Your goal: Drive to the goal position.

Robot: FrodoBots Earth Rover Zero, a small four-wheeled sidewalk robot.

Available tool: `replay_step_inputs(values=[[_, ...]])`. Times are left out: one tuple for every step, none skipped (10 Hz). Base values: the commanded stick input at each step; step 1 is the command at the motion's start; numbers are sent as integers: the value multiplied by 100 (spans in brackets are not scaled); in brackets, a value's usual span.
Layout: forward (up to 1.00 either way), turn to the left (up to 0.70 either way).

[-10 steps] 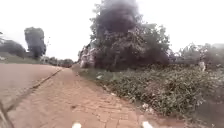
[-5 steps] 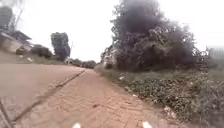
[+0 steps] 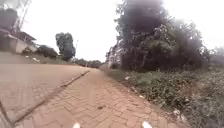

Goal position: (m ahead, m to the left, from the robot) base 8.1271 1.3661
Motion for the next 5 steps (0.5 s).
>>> replay_step_inputs(values=[[50,12],[50,2],[50,15],[50,10],[50,13]])
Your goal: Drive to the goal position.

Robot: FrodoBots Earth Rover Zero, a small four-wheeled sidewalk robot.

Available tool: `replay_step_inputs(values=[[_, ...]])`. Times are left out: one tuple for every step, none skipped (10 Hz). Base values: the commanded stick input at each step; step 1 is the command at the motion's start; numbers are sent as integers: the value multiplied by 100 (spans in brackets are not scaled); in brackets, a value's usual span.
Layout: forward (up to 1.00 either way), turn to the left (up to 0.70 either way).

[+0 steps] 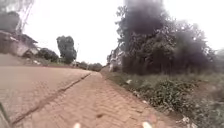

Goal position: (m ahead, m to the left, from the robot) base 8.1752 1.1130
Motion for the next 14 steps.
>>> replay_step_inputs(values=[[50,8],[50,8],[50,4],[50,0],[50,46],[50,50],[50,50],[50,49],[50,24],[50,0],[50,0],[50,0],[50,0],[50,0]])
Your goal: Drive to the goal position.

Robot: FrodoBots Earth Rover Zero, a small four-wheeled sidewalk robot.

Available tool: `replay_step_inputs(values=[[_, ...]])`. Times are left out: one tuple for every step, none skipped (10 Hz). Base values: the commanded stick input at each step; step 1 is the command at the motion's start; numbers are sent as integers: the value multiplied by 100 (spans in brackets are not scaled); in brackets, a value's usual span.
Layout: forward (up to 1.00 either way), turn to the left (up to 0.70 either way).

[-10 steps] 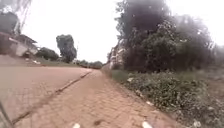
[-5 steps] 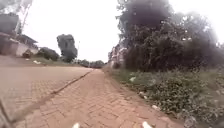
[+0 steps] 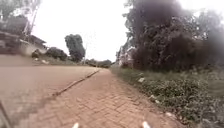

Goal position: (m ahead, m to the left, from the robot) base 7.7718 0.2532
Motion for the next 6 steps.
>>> replay_step_inputs(values=[[50,0],[50,0],[50,0],[50,0],[50,7],[50,12]])
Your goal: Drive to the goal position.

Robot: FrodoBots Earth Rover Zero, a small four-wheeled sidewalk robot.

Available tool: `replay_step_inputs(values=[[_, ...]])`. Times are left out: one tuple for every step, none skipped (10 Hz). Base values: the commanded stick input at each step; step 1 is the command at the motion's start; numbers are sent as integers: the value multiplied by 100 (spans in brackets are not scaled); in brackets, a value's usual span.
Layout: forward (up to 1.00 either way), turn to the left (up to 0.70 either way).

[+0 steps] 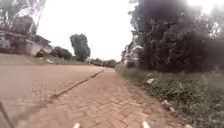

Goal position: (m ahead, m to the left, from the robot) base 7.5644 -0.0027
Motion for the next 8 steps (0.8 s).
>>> replay_step_inputs(values=[[50,1],[50,14],[50,9],[50,1],[50,11],[50,11],[50,3],[50,10]])
